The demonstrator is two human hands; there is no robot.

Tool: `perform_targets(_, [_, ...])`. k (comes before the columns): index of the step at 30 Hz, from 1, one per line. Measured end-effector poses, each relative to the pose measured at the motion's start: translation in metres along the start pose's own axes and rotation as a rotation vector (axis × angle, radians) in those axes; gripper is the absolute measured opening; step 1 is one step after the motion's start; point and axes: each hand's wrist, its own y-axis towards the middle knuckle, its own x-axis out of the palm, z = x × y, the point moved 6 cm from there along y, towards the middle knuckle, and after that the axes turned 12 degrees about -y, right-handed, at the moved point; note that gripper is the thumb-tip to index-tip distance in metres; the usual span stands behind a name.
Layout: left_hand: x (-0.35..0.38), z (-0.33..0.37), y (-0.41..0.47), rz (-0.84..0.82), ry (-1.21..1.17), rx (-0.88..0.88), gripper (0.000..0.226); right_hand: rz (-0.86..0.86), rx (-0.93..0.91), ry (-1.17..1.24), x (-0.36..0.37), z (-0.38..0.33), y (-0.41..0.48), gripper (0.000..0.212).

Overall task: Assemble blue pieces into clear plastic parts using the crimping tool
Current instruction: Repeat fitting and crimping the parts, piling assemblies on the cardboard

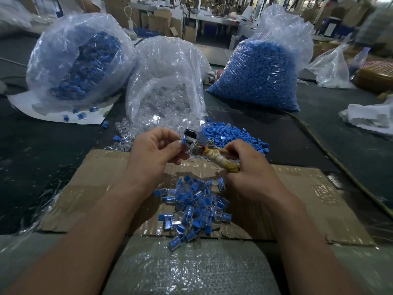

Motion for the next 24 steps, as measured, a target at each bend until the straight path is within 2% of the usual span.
perform_targets(9, [0.001,0.002,-0.002,-0.005,0.040,0.045,0.019,-0.027,-0.046,-0.029,0.001,-0.006,-0.002,0.034])
perform_targets(16, [0.000,0.004,-0.003,0.029,0.091,0.122,0.023,-0.001,-0.029,-0.003,0.000,-0.009,-0.002,0.036])
perform_targets(24, [-0.001,0.005,-0.004,0.066,0.112,0.135,0.024,0.062,-0.045,-0.029,0.000,-0.011,-0.001,0.030])
